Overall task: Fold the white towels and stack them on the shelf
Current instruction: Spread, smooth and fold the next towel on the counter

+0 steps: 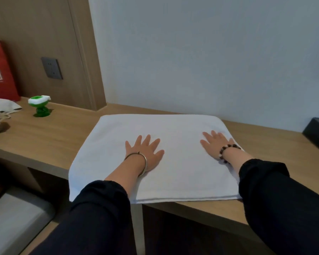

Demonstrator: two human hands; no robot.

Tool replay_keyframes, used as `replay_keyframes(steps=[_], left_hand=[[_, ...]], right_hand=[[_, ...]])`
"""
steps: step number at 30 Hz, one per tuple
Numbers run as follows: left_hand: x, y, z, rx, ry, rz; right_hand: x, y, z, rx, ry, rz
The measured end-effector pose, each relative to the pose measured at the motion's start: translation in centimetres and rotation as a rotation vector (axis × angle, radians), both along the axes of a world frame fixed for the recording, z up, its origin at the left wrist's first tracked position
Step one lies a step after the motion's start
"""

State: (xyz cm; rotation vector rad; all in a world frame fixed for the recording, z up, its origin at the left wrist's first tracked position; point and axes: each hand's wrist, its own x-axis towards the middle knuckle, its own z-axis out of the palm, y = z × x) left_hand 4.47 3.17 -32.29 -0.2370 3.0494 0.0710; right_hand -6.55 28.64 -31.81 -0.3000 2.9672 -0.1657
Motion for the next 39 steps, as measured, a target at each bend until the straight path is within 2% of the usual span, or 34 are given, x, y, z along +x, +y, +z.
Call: replay_keyframes(steps=[3,4,6,8,9,11,14,18,30,34,36,39], left_hand=[[0.1,0.2,-0.1,-0.02,-0.003,0.006],[0.1,0.3,-0.1,-0.021,-0.001,0.004],[0.1,0.3,-0.1,-0.023,0.006,0.001],[-0.1,0.2,-0.2,-0.029,0.003,-0.005],[-0.1,0.3,-0.3,-0.031,0.002,-0.007],[-0.3,0.2,-0.4,-0.037,0.007,-0.007],[-0.6,0.1,-0.5,-0.037,0.022,-0.003],[-0.5,0.1,-0.6,-0.038,0.034,-0.012],[-0.2,0.1,-0.4,0.012,0.057,-0.018],[-0.1,0.1,-0.3,0.016,0.055,-0.014],[0.0,0.2,-0.3,0.011,0.043,-0.015],[-0.3,0.2,-0.2,0.019,0.031,-0.003]], right_hand=[[-2.2,2.4,0.6,-0.032,-0.096,-0.26],[-2.5,2.3,0.8,0.042,-0.115,-0.315],[-3.0,0.6,1.0,0.258,-0.013,-0.326],[-2.9,-3.0,1.9,0.339,0.146,-0.165],[-2.8,-5.1,2.2,0.279,0.185,-0.049],[-2.4,-9.2,1.9,0.105,0.127,0.184],[-2.4,-12.3,0.7,0.05,0.022,0.352],[-5.7,-10.3,1.0,-0.015,0.03,0.179],[-11.6,-2.3,0.5,0.043,0.113,-0.173],[-9.7,-4.2,1.7,0.245,0.077,-0.354],[-8.0,-6.9,2.1,0.31,0.069,-0.254],[-5.2,-12.1,1.4,0.16,0.023,-0.012]])
